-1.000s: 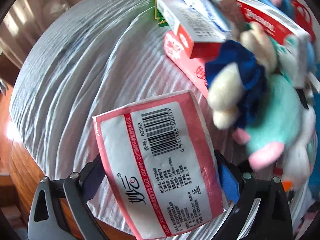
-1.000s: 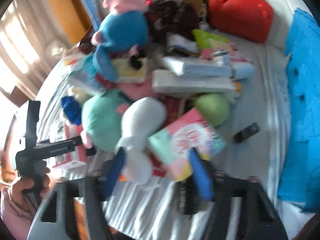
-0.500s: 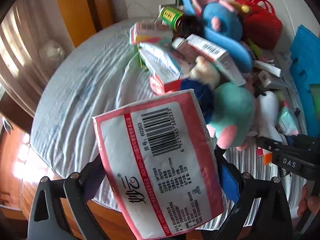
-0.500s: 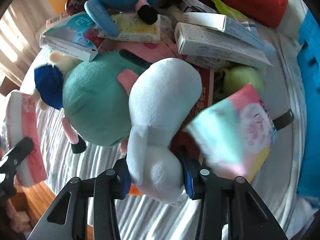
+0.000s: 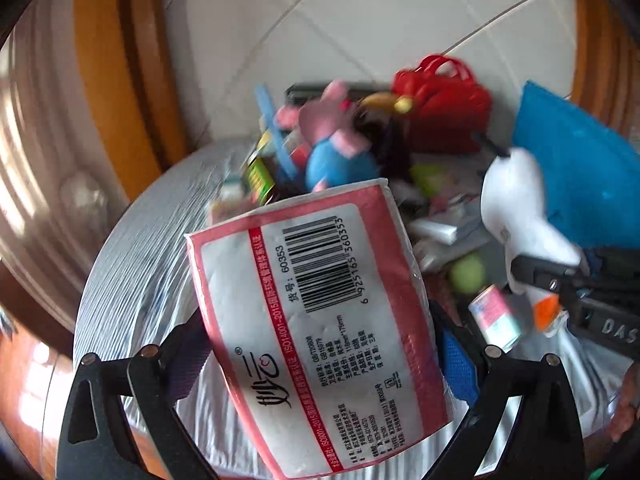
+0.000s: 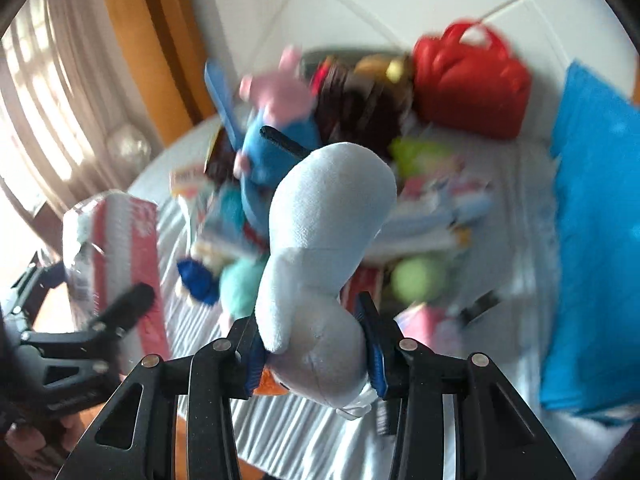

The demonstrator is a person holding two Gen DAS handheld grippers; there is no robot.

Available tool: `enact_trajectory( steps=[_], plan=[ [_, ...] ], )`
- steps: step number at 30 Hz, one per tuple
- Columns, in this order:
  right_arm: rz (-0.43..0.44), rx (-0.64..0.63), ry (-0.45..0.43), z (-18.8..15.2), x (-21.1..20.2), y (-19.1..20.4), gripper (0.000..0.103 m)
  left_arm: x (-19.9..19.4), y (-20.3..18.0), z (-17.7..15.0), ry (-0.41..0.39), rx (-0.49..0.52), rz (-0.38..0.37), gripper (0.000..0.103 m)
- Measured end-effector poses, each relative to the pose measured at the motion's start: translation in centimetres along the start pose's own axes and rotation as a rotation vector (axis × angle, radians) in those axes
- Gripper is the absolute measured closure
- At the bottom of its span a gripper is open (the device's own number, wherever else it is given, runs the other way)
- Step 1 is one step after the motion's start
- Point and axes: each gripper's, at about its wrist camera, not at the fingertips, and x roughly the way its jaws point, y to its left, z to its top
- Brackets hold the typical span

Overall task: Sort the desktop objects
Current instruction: 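Carry the tissue pack and white plush over the blue crate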

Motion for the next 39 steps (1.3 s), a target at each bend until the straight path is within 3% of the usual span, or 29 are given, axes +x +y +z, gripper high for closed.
enact_trajectory(
  steps=[5, 12, 18, 24, 30, 39],
  plan=[
    [-0.079, -0.004, -0.146, 1.8, -6.0, -2.4, 0.063, -2.1, -4.6, 3.6, -0.093, 0.058, -0.065, 0.005],
    [-0.24, 0.041, -0.352, 3.2, -15.9, -9.8, 0.063, -6.7, -13.7, 8.9, -0.263, 0.156, -0.187, 0.005],
    [-0.412, 0.144, -0.412, 1.5, -21.3, -18.7, 0.063, -9.8, -23.8, 13.1, -0.37, 0.236, -0.311, 0.005],
    [-0.551, 0.232, -0.375, -1.1, -23.0, -27.5, 0.063, -10.0, -33.8, 15.3, -0.349, 0.304, -0.425, 0.005],
    [-0.594, 0.278, -0.32, -4.5, -23.8, -34.1, 0.063, -8.0, -42.3, 14.8, -0.264, 0.382, -0.443, 0.005],
    [-0.594, 0.278, -0.276, -5.9, -23.3, -38.9, 0.063, -5.5, -47.5, 14.2, -0.177, 0.404, -0.412, 0.005]
  ],
)
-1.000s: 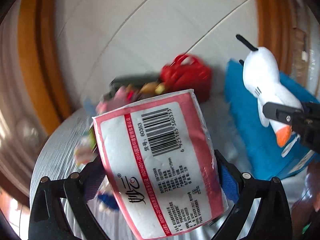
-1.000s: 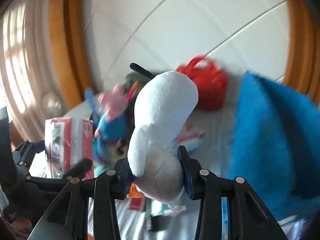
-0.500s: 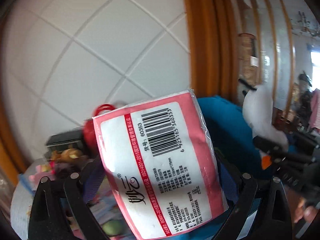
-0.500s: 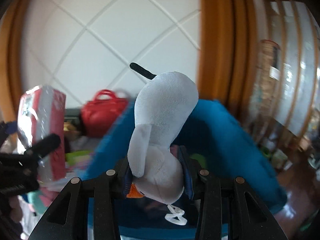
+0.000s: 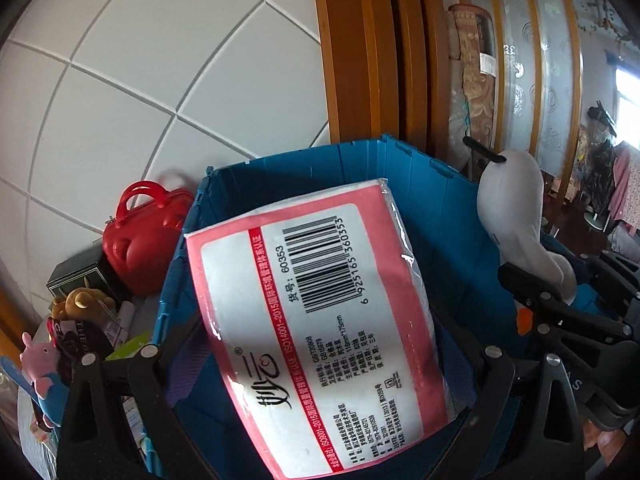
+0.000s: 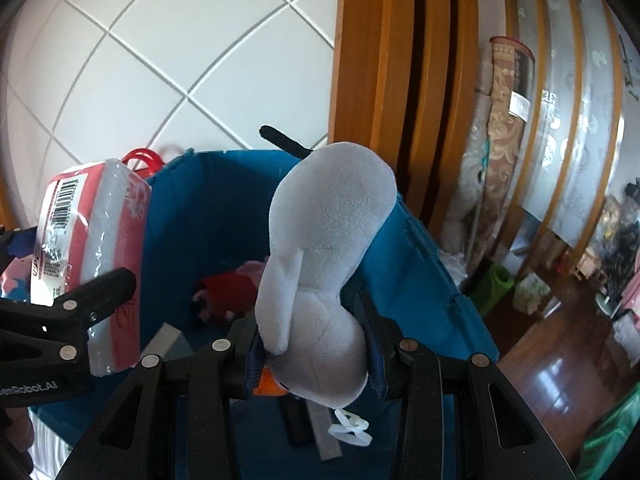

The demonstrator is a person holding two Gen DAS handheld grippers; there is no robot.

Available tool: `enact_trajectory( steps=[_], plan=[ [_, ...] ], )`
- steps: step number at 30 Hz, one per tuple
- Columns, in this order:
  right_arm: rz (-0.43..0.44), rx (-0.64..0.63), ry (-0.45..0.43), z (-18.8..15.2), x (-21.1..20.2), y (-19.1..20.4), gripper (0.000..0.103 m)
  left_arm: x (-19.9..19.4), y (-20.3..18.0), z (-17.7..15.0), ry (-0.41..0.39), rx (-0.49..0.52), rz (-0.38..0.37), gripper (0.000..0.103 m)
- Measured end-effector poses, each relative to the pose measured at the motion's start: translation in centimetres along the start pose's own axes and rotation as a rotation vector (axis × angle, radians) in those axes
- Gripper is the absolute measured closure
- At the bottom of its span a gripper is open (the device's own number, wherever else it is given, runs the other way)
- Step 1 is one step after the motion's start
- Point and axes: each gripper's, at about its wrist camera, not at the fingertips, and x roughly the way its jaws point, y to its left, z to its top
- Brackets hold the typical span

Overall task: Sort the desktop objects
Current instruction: 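Carry the tissue pack and white plush over the blue crate, then open both tools to drop the tissue pack and white plush in the crate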

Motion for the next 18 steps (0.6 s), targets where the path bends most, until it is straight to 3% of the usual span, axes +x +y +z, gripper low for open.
enact_trajectory(
  steps=[5, 9, 12, 18],
  plan=[
    [0.007, -0.031, 0.045, 0.1, 1.1, 0.2, 0.062, 1.9, -0.6, 0.7, 0.063, -0.004, -0.018, 0.004],
    [-0.014, -0.066, 0.027, 0.8, 1.4, 0.6, 0.062, 3.5, -0.1, 1.3, 0.089, -0.009, 0.006, 0.004],
    [-0.023, -0.066, 0.026, 1.1, 2.1, 0.2, 0.066, 4.2, 0.7, 1.0, 0.121, -0.055, -0.029, 0.004],
    [-0.017, -0.045, 0.032, 1.6, 2.9, -0.5, 0.068, 4.2, 0.1, 0.8, 0.118, -0.028, -0.013, 0.003]
  ],
)
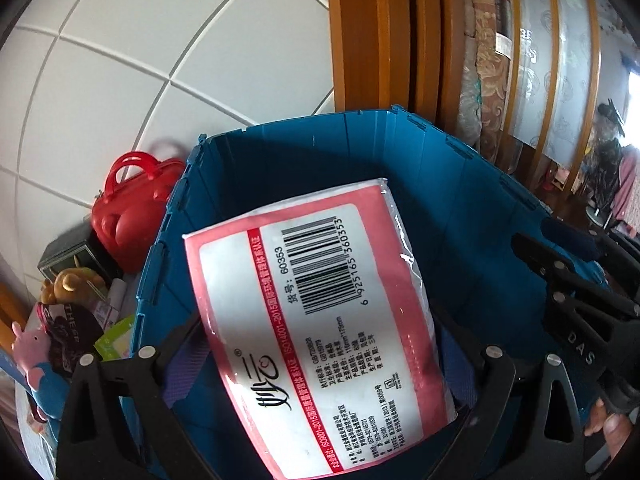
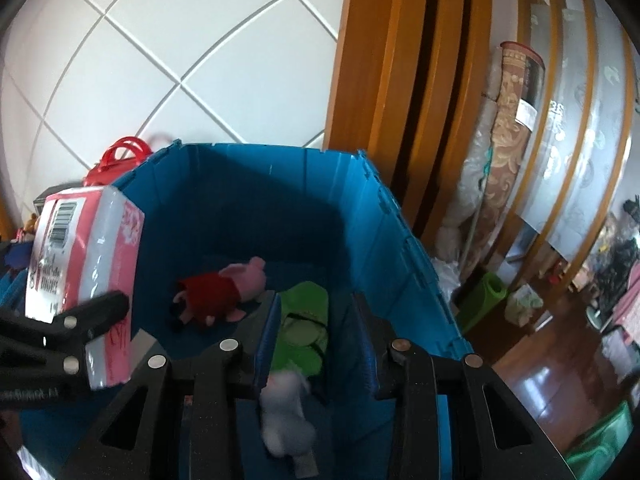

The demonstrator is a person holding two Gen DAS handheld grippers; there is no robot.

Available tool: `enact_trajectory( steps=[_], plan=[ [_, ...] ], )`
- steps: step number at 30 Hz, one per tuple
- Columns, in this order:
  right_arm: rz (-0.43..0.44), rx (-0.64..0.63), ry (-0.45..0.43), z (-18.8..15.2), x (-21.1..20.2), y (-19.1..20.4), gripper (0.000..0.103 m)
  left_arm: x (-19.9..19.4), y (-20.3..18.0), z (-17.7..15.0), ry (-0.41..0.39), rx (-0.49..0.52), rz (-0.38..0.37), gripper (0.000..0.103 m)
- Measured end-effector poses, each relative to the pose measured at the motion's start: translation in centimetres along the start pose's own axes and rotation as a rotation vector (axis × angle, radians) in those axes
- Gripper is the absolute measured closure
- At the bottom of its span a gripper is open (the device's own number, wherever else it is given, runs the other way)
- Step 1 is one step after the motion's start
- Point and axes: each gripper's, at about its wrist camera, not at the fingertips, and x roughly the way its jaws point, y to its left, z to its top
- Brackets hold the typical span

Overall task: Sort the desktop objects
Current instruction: 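Open both tools to drop the tissue pack and white plush in the crate, then move both tools out of the crate back to the pile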

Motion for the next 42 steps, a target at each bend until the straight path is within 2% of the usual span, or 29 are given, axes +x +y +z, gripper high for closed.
enact_trajectory(
  steps=[4, 7, 8, 9, 11, 16, 24, 42],
  plan=[
    [0.009, 0.05, -0.022, 0.0, -0.3, -1.0, 0.067, 0.3, 0.4, 0.0, 0.01, -0.026, 0.009, 0.003],
    [0.019, 0.058, -0.011, 0.0, -0.2, -1.1, 0.06, 0.1, 0.4, 0.0, -0.004, -0.022, 0.025, 0.003],
    [0.022, 0.058, -0.011, 0.0, -0.2, -1.0, 0.047, 0.1, 0.2, 0.0, -0.008, -0.016, 0.031, 0.003],
    [0.023, 0.056, -0.014, 0.1, -0.3, -1.0, 0.03, 0.0, 0.0, 0.0, -0.015, -0.005, 0.04, 0.003],
    [0.009, 0.039, -0.03, 0.1, -0.7, -0.7, 0.014, -0.1, -0.3, -0.1, -0.021, 0.012, 0.047, 0.003],
    [-0.062, -0.014, -0.036, 0.0, -0.7, 0.4, 0.014, 0.0, -0.4, -0.1, -0.018, 0.018, 0.057, 0.003],
    [-0.072, 0.019, -0.056, -0.1, -0.9, -0.3, 0.008, -0.2, -0.3, -0.1, -0.026, 0.015, 0.04, 0.003],
    [-0.1, 0.027, -0.105, -0.2, -1.2, -0.4, 0.004, -0.1, -0.1, 0.1, -0.03, 0.007, 0.026, 0.003]
  ],
)
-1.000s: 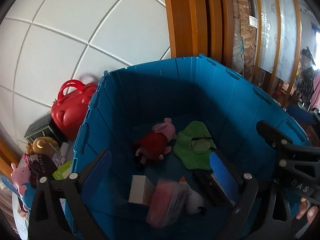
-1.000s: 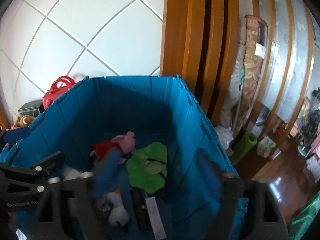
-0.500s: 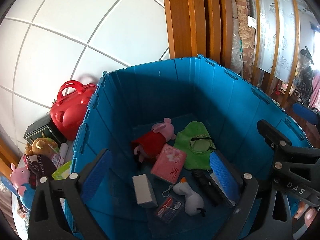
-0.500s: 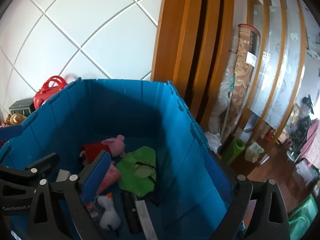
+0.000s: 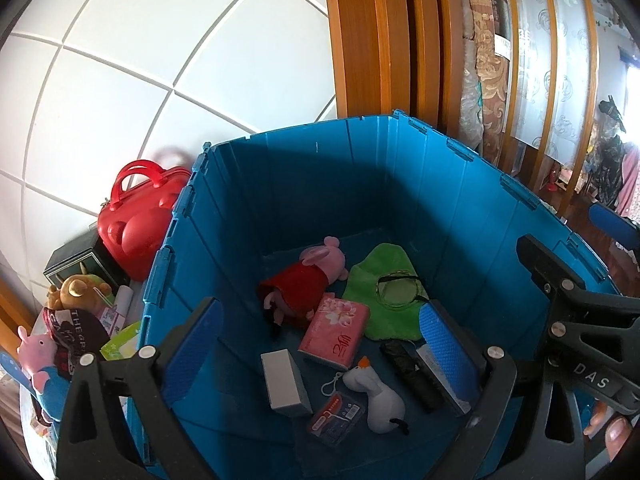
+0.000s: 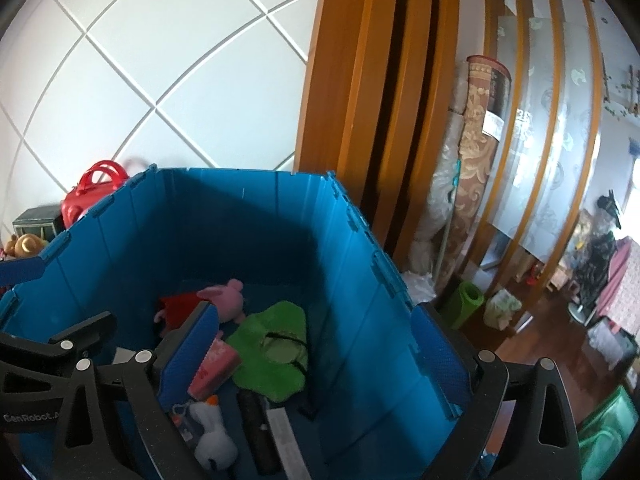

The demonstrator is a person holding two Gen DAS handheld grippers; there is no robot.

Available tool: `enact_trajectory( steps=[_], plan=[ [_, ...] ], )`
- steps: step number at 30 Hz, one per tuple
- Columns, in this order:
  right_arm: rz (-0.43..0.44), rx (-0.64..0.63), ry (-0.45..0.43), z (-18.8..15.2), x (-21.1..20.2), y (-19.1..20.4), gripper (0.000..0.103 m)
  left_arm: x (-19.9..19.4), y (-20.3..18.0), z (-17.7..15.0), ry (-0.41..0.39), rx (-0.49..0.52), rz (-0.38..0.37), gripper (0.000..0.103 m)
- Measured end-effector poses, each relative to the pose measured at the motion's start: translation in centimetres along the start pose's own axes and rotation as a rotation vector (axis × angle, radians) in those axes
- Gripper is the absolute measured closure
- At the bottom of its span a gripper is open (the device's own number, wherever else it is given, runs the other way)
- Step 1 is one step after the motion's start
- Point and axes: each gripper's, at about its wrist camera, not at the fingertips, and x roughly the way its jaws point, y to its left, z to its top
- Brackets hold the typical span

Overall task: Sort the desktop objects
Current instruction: 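Move both tools out of the crate back to the pile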

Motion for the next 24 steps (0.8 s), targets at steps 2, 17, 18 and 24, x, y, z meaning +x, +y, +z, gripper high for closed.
enact_trajectory(
  steps=[2, 17, 18, 24],
  plan=[
    [-0.006, 0.003, -0.005, 0.0, 0.0, 0.0, 0.004, -0.1, 0.0, 0.0, -0.005, -0.001, 0.006, 0.003],
    [0.162, 0.023, -0.041, -0.2, -2.8, 2.4, 0.0, -9.8, 5.4, -3.7, -0.308, -0.068, 0.091, 0.003],
    [0.191, 0.016, -0.059, 0.0, -3.6, 3.2, 0.0, -11.0, 7.0, -4.4, -0.339, -0.103, 0.116, 0.003],
    [0.392, -0.035, -0.196, 0.9, -9.1, 10.2, 0.0, -14.8, 14.7, -8.8, -0.396, -0.208, 0.297, 0.001]
  ],
)
